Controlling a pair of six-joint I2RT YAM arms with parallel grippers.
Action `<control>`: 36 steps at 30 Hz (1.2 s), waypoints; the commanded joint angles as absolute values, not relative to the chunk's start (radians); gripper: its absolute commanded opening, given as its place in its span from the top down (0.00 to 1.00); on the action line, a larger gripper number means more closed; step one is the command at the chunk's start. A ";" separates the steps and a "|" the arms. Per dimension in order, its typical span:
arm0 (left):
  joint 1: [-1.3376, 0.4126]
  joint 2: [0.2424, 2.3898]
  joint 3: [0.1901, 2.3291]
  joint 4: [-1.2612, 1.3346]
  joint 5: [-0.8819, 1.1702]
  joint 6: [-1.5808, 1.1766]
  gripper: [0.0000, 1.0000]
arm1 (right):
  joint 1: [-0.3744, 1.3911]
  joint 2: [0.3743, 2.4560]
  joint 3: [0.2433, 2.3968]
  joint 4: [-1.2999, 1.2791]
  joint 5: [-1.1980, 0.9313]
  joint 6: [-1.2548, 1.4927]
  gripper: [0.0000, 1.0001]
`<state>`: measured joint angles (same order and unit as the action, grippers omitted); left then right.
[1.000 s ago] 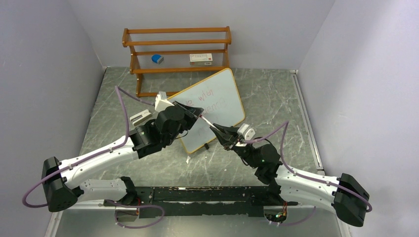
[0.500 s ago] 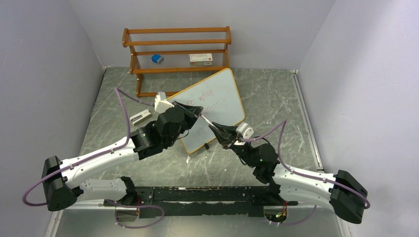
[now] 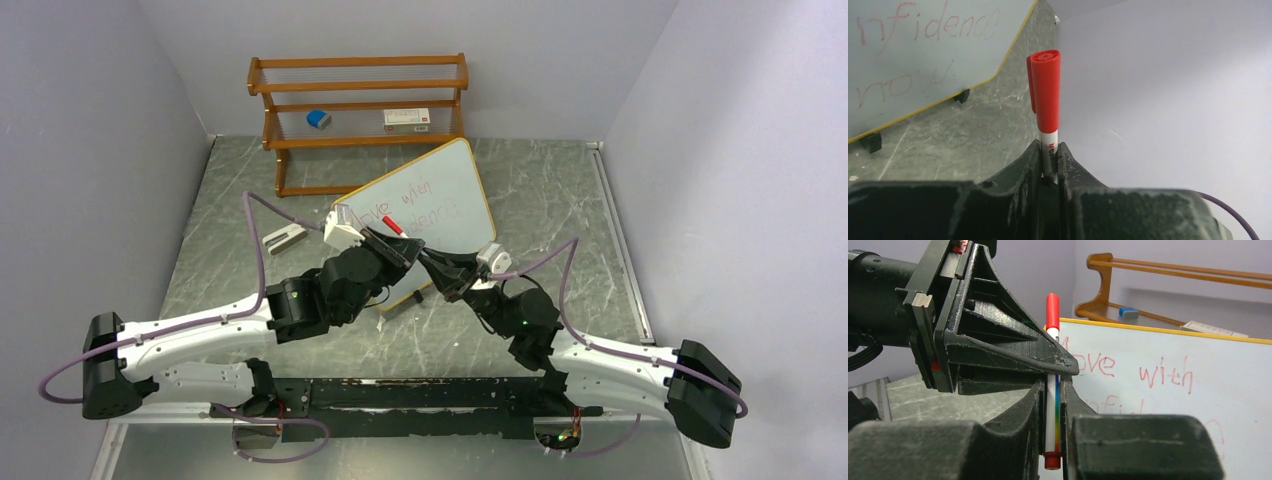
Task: Write a sentence on the whiteboard
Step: Hold the whiteboard marker without the cap at the pen cap, then put down the whiteboard marker at the center of the board.
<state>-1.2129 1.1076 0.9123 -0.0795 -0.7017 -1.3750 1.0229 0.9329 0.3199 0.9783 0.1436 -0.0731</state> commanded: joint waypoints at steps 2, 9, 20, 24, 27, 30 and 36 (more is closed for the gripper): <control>-1.281 1.042 0.944 -0.193 -0.658 -1.290 0.77 | 1.004 0.925 0.362 0.959 0.337 -0.044 1.00; -1.279 0.955 1.010 -0.276 -0.862 -1.051 0.33 | 0.992 0.874 0.384 0.686 0.595 0.030 1.00; -1.164 0.898 1.053 -0.291 -1.015 -0.570 0.10 | 0.843 0.780 0.406 0.173 0.871 0.367 1.00; -0.939 0.880 1.030 -0.253 -0.806 -0.505 0.05 | 0.725 0.816 0.429 -0.002 0.869 0.505 1.00; -0.805 0.916 1.051 -0.286 -0.684 -0.497 0.03 | 0.642 0.831 0.418 -0.056 0.825 0.562 1.00; -0.720 0.916 1.041 -0.295 -0.632 -0.475 0.02 | 0.565 0.861 0.401 -0.053 0.725 0.587 1.00; -0.641 0.798 0.951 -0.297 -0.583 -0.448 0.03 | 0.438 0.965 0.400 -0.088 0.559 0.670 1.00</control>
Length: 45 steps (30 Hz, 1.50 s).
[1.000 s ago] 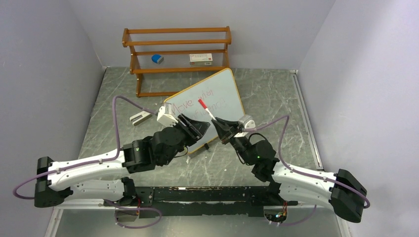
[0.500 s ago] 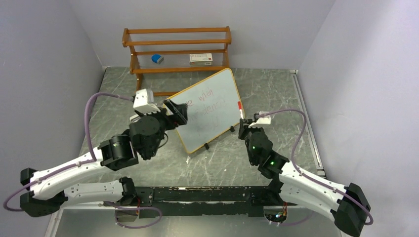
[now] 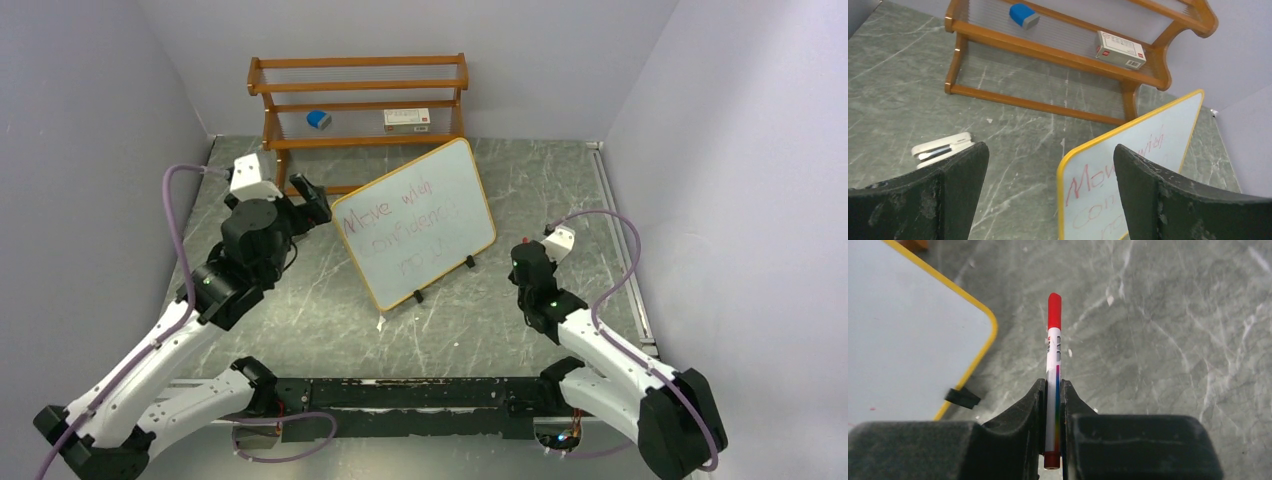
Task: Write a sentence on the whiteboard
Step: Put down the whiteboard marker at the center of the board, then reset both arms
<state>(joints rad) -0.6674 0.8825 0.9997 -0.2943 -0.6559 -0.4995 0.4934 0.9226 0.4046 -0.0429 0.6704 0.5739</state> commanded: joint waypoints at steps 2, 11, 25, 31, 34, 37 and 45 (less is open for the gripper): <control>-0.641 0.752 0.923 -0.315 -0.592 -0.428 0.03 | 0.415 1.003 0.413 -0.111 0.546 0.700 1.00; -0.640 0.501 0.854 -0.432 -0.673 -0.316 0.03 | 0.392 1.086 0.409 -0.169 0.513 0.803 0.95; -0.641 0.345 0.847 -0.572 -0.690 -0.288 0.03 | 0.393 0.835 0.470 -0.365 0.511 0.759 0.31; -0.641 0.326 0.899 -0.633 -0.684 -0.242 0.03 | 0.392 0.680 0.634 -0.524 0.503 0.637 0.00; -0.641 0.315 0.929 -0.664 -0.689 -0.219 0.03 | 0.393 0.621 0.723 -0.575 0.493 0.556 0.00; -0.641 0.302 0.962 -0.692 -0.697 -0.210 0.03 | 0.391 0.571 0.800 -0.615 0.513 0.485 0.00; -0.641 0.227 0.974 -0.698 -0.731 -0.236 0.03 | 0.392 0.431 0.885 -0.626 0.559 0.331 0.00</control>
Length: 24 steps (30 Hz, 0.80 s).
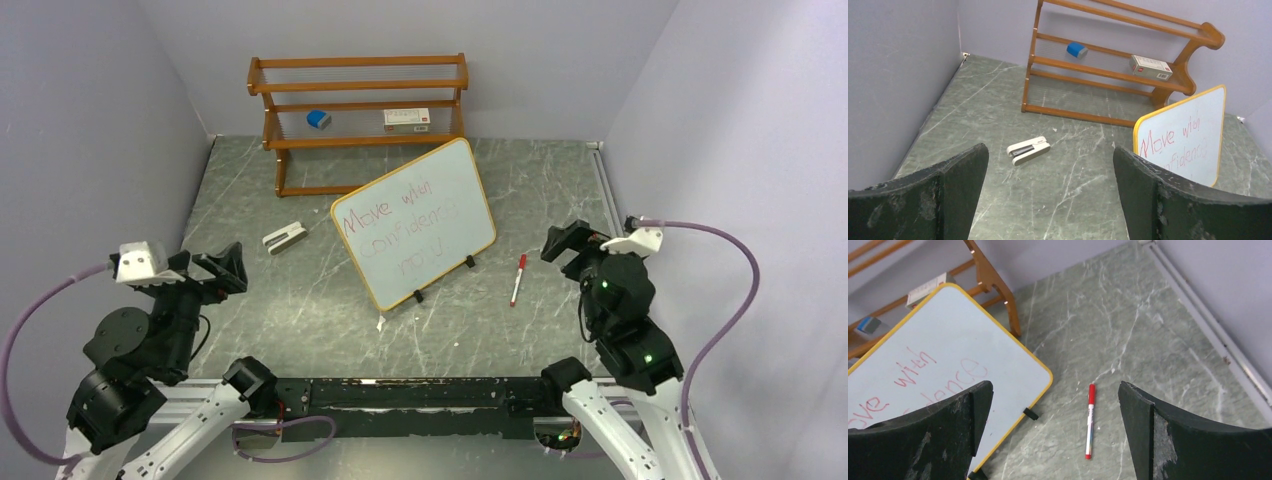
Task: Write a sentence on the whiteboard
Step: Reset both arms
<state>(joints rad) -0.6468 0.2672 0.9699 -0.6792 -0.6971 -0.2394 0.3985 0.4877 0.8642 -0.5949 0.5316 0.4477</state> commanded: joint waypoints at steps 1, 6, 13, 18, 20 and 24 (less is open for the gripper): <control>-0.641 0.212 0.962 -0.689 -0.732 -0.236 0.03 | 0.393 0.415 0.881 -0.617 0.562 0.317 0.00; -0.641 0.162 0.936 -0.661 -0.768 -0.241 0.03 | 0.394 0.347 0.843 -0.582 0.538 0.279 0.00; -0.641 0.162 0.926 -0.644 -0.798 -0.242 0.03 | 0.394 0.306 0.814 -0.548 0.517 0.253 0.00; -0.641 0.165 0.917 -0.626 -0.805 -0.238 0.02 | 0.394 0.299 0.813 -0.546 0.515 0.249 0.00; -0.640 0.167 0.920 -0.628 -0.802 -0.240 0.03 | 0.394 0.298 0.812 -0.544 0.507 0.246 0.00; -0.641 0.167 0.922 -0.636 -0.803 -0.240 0.02 | 0.394 0.290 0.815 -0.543 0.502 0.233 0.00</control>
